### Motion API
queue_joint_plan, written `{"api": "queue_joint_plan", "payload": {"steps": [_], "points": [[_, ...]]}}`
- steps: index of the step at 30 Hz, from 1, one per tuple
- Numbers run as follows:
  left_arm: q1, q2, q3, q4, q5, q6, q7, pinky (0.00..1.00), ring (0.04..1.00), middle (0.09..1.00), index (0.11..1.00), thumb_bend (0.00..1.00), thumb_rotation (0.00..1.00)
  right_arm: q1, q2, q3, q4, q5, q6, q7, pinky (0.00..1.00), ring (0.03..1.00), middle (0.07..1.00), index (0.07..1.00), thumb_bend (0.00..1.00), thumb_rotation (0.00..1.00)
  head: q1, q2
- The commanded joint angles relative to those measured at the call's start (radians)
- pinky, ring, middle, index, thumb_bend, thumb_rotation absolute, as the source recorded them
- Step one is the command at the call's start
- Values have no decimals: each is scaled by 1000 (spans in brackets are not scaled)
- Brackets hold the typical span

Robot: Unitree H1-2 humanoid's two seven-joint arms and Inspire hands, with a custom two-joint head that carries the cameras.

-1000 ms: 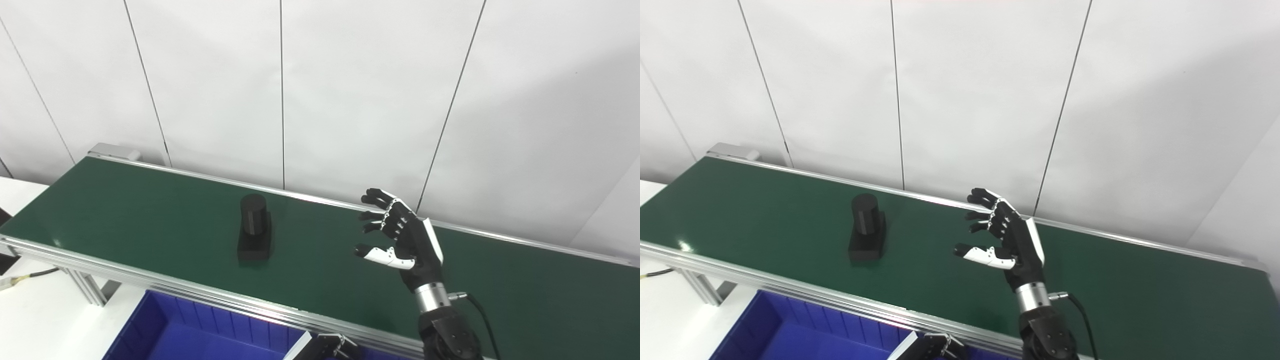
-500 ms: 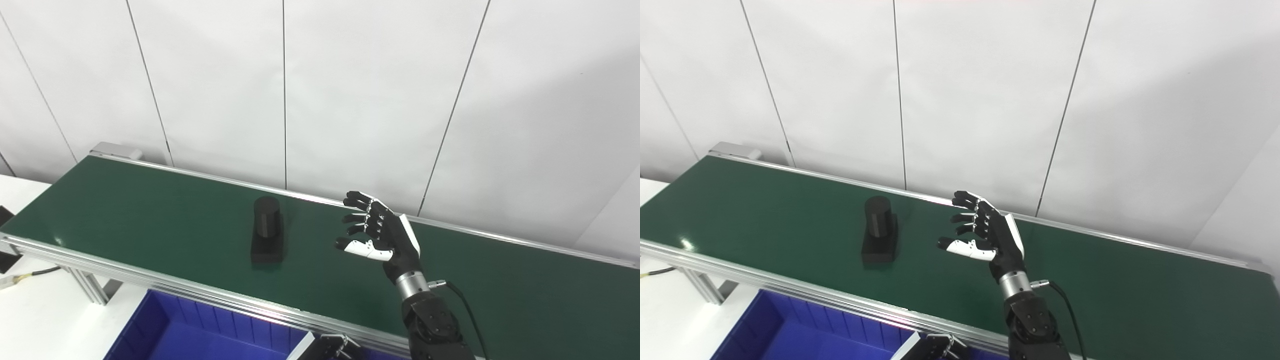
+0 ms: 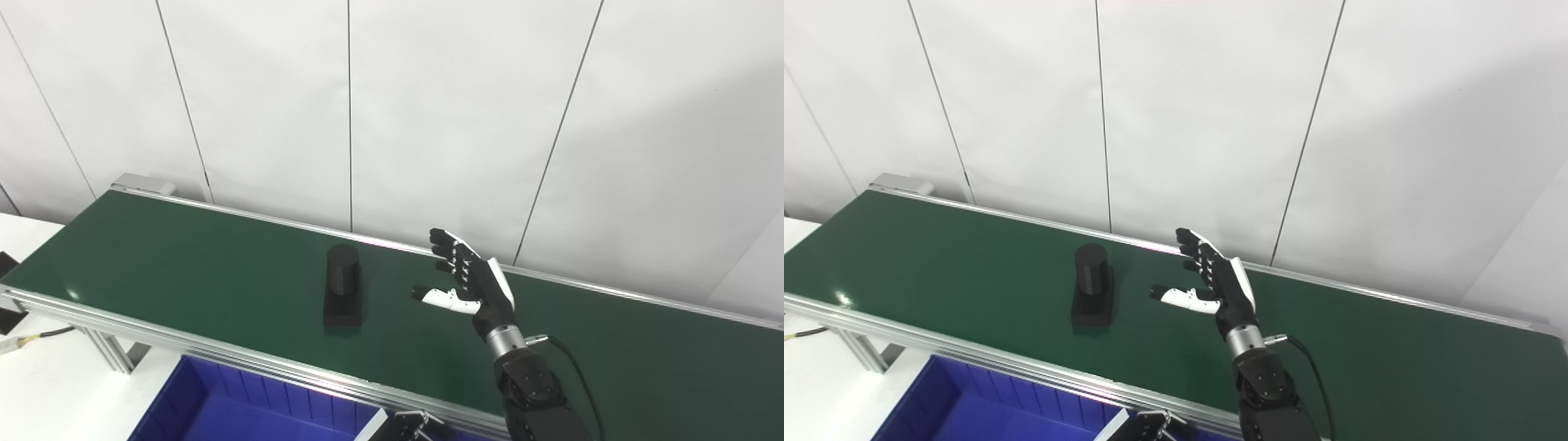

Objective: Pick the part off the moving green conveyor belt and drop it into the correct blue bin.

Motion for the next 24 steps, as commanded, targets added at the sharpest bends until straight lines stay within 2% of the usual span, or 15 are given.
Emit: {"api": "queue_joint_plan", "payload": {"steps": [1, 13, 21, 24], "points": [[9, -22, -34, -78, -7, -23, -55, 711, 742, 759, 797, 998, 196, -42, 4, -1, -31, 10, -46, 0, 781, 867, 882, 857, 997, 319, -1, 2], [49, -19, -44, -178, 3, -24, -52, 706, 743, 757, 787, 979, 192, -29, -5, 4, -49, 3, -46, -4, 769, 848, 874, 848, 976, 293, -1, 6], [52, -15, -52, -183, 8, -24, -48, 696, 742, 750, 785, 987, 221, -34, -6, 8, -39, -2, -46, -14, 735, 831, 870, 850, 975, 297, -2, 2], [50, -16, -52, -183, 1, -24, -51, 697, 741, 750, 783, 990, 222, -36, -2, 10, -30, -15, -46, -47, 712, 809, 855, 838, 958, 267, -2, 0]]}}
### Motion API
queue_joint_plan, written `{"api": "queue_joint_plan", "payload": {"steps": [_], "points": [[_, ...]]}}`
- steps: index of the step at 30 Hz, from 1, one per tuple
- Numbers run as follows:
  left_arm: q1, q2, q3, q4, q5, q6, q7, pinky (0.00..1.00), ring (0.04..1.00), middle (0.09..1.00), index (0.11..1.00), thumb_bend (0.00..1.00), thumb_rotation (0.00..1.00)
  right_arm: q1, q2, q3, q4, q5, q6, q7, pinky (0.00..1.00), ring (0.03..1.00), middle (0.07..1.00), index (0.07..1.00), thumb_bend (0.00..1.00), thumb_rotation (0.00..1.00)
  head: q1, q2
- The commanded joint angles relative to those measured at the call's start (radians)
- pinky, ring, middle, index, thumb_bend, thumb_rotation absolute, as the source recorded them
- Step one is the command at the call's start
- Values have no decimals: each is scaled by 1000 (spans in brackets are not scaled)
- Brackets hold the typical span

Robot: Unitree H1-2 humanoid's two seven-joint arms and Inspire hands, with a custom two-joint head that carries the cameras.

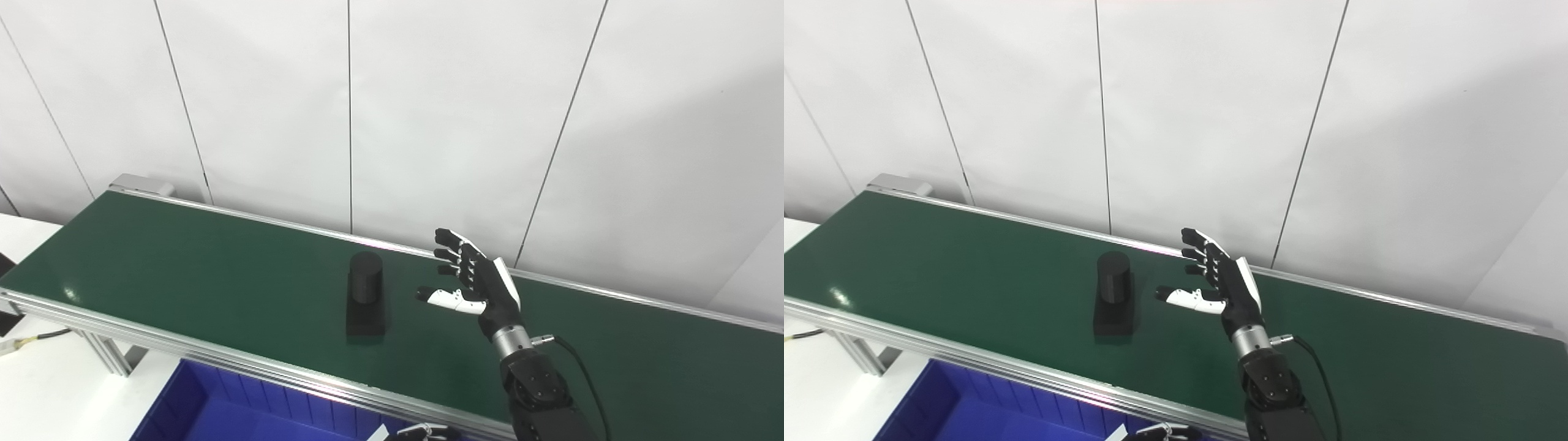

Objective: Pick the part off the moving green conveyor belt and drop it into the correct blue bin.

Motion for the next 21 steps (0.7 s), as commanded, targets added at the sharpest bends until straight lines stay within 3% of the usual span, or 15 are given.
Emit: {"api": "queue_joint_plan", "payload": {"steps": [1, 8, 21], "points": [[-19, -36, -25, -55, 0, -44, -24, 696, 740, 751, 782, 989, 214, -40, 10, 1, -18, -3, -46, -29, 699, 797, 846, 830, 951, 247, 0, 1], [-23, -44, -33, -52, 3, -44, -19, 689, 734, 756, 782, 986, 214, -51, 7, 17, 18, -26, -46, -68, 671, 761, 820, 813, 921, 173, -3, 1], [0, -51, -72, -96, 35, -44, 28, 687, 726, 751, 779, 996, 246, -109, -7, 41, 154, -53, -46, -114, 640, 743, 801, 790, 932, 140, 11, 9]]}}
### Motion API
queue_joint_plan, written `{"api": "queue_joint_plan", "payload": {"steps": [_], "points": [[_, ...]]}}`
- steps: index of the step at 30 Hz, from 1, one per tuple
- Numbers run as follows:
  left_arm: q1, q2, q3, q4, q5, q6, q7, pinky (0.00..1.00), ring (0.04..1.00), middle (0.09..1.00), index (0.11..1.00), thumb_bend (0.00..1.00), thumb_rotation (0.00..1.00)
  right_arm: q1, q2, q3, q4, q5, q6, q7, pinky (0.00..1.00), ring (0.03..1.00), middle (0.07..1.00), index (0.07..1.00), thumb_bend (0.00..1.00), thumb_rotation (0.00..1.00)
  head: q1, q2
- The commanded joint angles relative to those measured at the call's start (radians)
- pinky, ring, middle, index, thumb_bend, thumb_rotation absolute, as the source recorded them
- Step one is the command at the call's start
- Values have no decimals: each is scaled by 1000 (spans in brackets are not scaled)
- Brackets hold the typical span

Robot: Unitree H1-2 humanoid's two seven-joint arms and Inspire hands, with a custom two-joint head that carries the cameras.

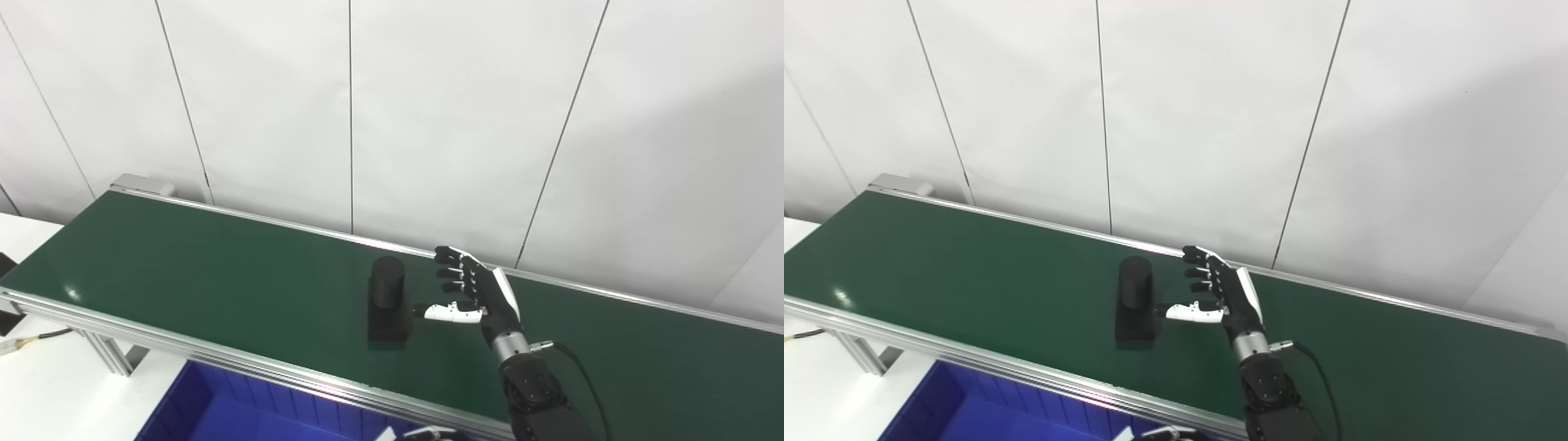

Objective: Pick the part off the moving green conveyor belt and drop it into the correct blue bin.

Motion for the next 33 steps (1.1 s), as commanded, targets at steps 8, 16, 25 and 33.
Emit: {"api": "queue_joint_plan", "payload": {"steps": [8, 16, 25, 33], "points": [[-14, -44, -48, -63, 27, -50, -4, 656, 712, 746, 787, 994, 227, -83, 9, 8, 48, -6, -46, -28, 638, 743, 816, 793, 936, 139, 1, -1], [-17, -48, -47, -59, 27, -50, -4, 639, 703, 741, 788, 997, 215, -94, 10, 17, 46, -12, -46, -35, 644, 746, 799, 785, 922, 115, -1, 3], [-16, -50, -41, -56, 24, -50, -12, 653, 712, 745, 783, 1000, 226, -91, 10, 24, 40, -12, -46, -42, 622, 736, 795, 778, 923, 123, -3, 1], [-13, -45, -41, -60, 21, -50, -15, 658, 715, 748, 787, 999, 235, -90, 15, 32, 25, -19, -46, -51, 611, 727, 794, 774, 926, 140, -4, 3]]}}
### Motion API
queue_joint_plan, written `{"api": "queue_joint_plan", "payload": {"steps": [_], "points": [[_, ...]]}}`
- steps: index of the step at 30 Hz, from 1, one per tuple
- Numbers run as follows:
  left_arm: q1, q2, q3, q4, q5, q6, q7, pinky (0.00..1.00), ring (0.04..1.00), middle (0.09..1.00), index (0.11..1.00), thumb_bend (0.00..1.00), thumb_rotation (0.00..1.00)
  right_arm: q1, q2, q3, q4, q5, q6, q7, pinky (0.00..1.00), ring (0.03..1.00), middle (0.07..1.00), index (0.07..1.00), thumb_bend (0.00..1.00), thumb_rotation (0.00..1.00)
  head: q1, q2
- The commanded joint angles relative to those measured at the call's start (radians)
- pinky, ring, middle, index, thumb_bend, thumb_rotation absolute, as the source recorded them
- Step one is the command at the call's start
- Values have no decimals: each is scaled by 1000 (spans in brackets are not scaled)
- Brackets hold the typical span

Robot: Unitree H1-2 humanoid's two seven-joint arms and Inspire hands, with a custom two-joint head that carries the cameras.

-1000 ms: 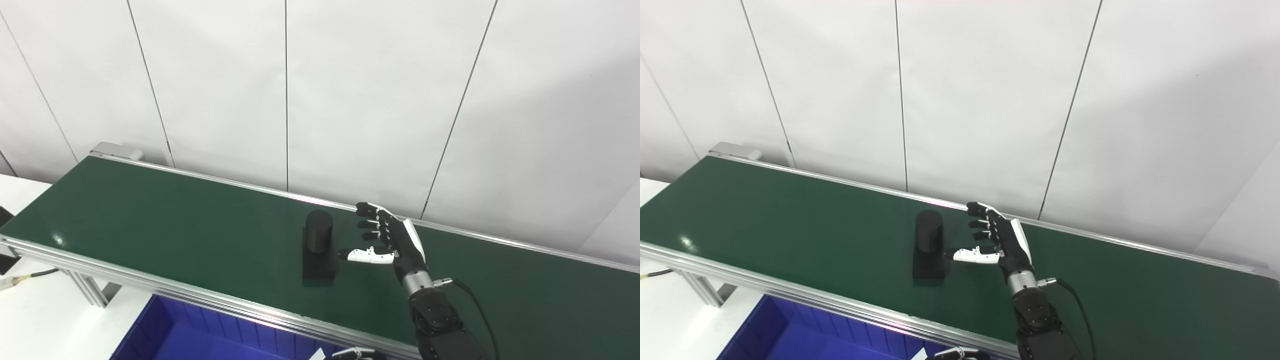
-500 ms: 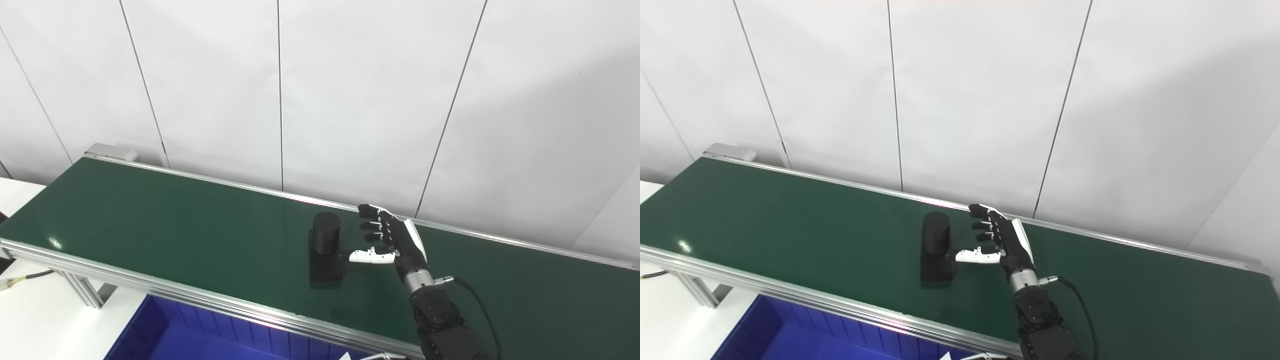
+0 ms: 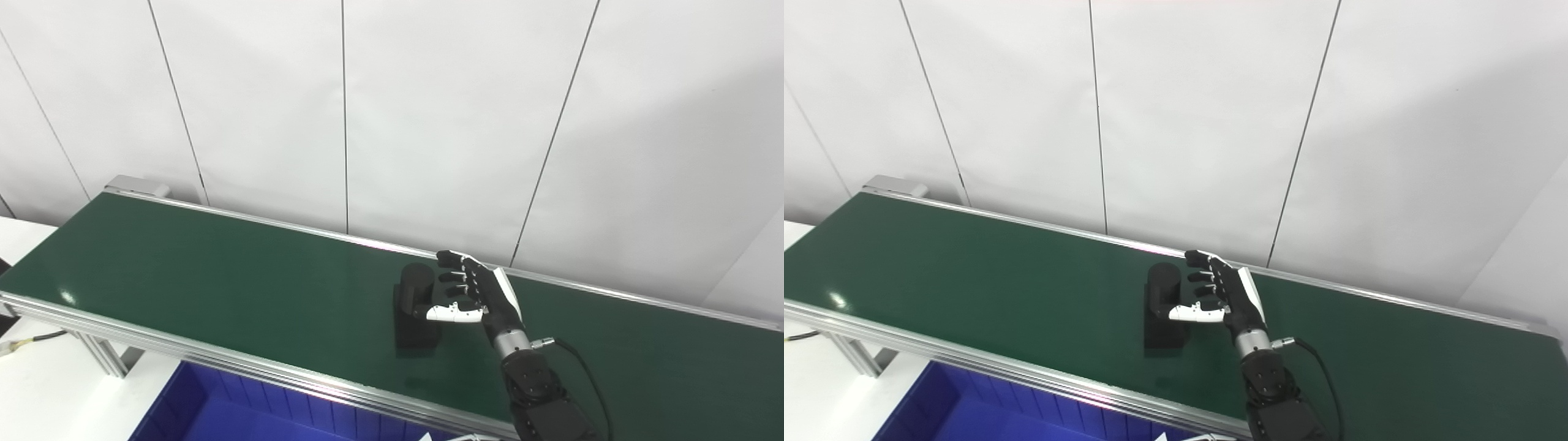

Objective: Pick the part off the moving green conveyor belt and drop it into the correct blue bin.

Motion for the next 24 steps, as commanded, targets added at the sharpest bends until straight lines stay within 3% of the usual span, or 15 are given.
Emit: {"api": "queue_joint_plan", "payload": {"steps": [1, 16, 21, 22, 24], "points": [[-10, -3, 0, -19, -1, -39, -4, 660, 715, 747, 786, 999, 236, -56, 14, 1, -32, -1, -46, -17, 602, 718, 790, 770, 924, 133, -1, 0], [-1, 1, -1, -33, 4, -39, -3, 653, 709, 743, 786, 996, 219, -61, 18, 10, -15, -27, -46, -75, 550, 671, 752, 744, 914, 123, -5, 7], [1, 1, 0, -34, -2, -39, -9, 652, 711, 744, 788, 994, 229, -63, 26, 7, -7, -39, -46, -142, 476, 578, 656, 679, 884, 34, -6, 9], [1, 2, 0, -34, -3, -39, -10, 652, 711, 745, 788, 993, 228, -65, 28, 7, 0, -47, -46, -167, 441, 531, 574, 637, 730, 17, -7, 9], [0, 3, 0, -34, -1, -39, -8, 650, 708, 744, 788, 996, 234, -69, 27, 19, 6, -73, -46, -212, 389, 455, 492, 558, 575, 4, -8, 9]]}}
